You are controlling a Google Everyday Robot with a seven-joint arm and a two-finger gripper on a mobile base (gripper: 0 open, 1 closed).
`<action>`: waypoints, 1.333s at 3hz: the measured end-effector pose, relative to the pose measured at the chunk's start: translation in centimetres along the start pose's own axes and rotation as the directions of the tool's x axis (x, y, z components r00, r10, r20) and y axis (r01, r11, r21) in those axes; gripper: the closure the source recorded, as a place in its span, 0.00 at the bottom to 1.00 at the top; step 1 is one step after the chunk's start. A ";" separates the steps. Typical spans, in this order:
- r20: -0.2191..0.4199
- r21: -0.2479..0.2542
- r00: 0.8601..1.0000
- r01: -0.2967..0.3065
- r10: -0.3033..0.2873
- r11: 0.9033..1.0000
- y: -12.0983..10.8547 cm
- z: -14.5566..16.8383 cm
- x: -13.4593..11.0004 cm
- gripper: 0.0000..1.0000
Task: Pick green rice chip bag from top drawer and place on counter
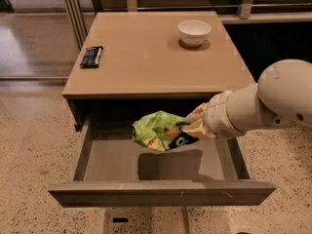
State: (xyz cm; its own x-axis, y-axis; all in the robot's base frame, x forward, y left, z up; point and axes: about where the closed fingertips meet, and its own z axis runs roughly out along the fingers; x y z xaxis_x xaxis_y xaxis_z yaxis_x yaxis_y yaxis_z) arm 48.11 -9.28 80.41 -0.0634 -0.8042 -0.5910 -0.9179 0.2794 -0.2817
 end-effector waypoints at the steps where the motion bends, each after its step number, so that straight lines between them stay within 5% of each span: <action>1: 0.051 0.028 0.998 -0.047 0.045 0.999 -1.4 -2.1 -1.2 1.00; 2: 0.090 0.017 0.990 -0.106 0.104 0.994 -3.7 -5.1 -4.2 1.00; 4: 0.098 0.049 0.989 -0.116 0.110 0.992 -4.8 -6.2 -5.3 1.00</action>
Offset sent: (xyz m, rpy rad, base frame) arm 0.0293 -0.0041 0.1144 0.1931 0.0624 -0.1045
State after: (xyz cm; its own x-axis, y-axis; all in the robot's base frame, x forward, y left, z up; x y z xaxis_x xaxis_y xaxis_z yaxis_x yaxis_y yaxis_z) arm 50.38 -9.64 89.57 -0.1256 -0.7131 -0.6897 -0.8841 0.3958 -0.2482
